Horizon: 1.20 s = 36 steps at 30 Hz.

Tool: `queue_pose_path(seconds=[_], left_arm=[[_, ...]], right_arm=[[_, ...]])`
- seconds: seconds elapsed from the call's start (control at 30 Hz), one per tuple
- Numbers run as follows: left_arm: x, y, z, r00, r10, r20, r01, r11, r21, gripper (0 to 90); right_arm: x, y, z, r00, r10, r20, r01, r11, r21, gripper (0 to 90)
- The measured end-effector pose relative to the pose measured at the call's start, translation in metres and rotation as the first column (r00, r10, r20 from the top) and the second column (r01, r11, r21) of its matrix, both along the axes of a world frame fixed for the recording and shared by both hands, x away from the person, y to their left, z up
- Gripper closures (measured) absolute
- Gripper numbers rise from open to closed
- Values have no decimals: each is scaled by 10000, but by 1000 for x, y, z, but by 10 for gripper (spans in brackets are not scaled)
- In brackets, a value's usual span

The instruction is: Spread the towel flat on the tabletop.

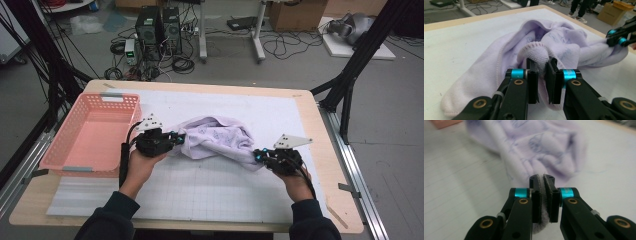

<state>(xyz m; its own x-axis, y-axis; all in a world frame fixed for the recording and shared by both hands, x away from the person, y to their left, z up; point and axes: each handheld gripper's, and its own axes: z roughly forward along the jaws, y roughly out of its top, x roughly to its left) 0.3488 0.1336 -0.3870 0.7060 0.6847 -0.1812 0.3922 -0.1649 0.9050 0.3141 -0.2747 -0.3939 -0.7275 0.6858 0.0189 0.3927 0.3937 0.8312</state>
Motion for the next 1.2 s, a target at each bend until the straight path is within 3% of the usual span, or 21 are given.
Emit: queue_pose_path(seconds=[0.07, 0.17, 0.27, 0.37, 0.43, 0.53, 0.63, 0.67, 0.77, 0.8, 0.87, 0.93, 1.03, 1.1, 1.13, 1.2], left_arm=[[5, 0, -1, 9998, 221, -31, -221, 9997, -51, 816], [10, -5, -4, 9990, 439, -88, -440, 9990, -61, 817], [12, -11, -7, 9977, 650, 194, -658, 9969, 432, 817], [20, -9, -14, 9938, 1102, 123, -1106, 9929, 435, 820], [25, -12, -18, 9910, 1326, 158, -1332, 9897, 524, 821], [33, -20, -25, 9840, 1776, 133, -1780, 9790, 998, 820], [36, -22, -29, 9810, 1896, -405, -1871, 9806, 582, 765], [36, -23, -29, 9815, 1837, -532, -1808, 9820, 549, 704], [29, -21, -23, 9842, 1764, -163, -1739, 9796, 1005, 474], [26, -18, -20, 9836, 1803, -50, -1789, 9790, 975, 430], [21, -12, -13, 9843, 1767, 38, -1765, 9816, 722, 410], [14, -8, -6, 9892, 1457, 143, -1462, 9880, 489, 394], [2, -13, 1, 9978, 570, 351, -587, 9970, 501, 407], [-5, -20, 1, 9988, 68, 489, -85, 9994, 343, 470], [-7, -25, -1, 9988, -135, 472, 121, 9994, 309, 517], [-9, -38, -9, 9981, -584, 193, 576, 9976, 396, 521]], right_arm=[[10, -9, 5, 9979, -579, 276, 581, 9983, -87, 854], [28, -20, 10, 9892, -1380, 489, 1365, 9901, 335, 854], [46, -23, 11, 9760, -2029, 796, 2030, 9792, 60, 853], [62, -28, 7, 9598, -2668, 874, 2682, 9634, -46, 853], [72, -28, 3, 9545, -2847, 889, 2877, 9575, -217, 852], [82, -17, -2, 9481, -2972, 1131, 3072, 9480, -834, 850], [87, -12, -8, 9486, -3043, 865, 3117, 9457, -921, 808], [87, -13, -9, 9494, -3059, 715, 3115, 9461, -887, 756], [80, -20, -7, 9466, -3170, 582, 3195, 9467, -406, 586], [77, -24, -5, 9439, -3265, 492, 3281, 9442, -294, 520], [70, -32, 0, 9406, -3380, 327, 3378, 9411, 120, 478], [59, -37, 5, 9390, -3380, 632, 3360, 9410, 403, 479], [42, -39, 6, 9521, -2962, 759, 2931, 9548, 502, 500], [30, -37, 2, 9620, -2611, 804, 2582, 9651, 446, 504], [24, -36, 0, 9662, -2468, 747, 2439, 9687, 464, 506], [14, -33, -6, 9734, -2180, 710, 2153, 9756, 442, 506]])
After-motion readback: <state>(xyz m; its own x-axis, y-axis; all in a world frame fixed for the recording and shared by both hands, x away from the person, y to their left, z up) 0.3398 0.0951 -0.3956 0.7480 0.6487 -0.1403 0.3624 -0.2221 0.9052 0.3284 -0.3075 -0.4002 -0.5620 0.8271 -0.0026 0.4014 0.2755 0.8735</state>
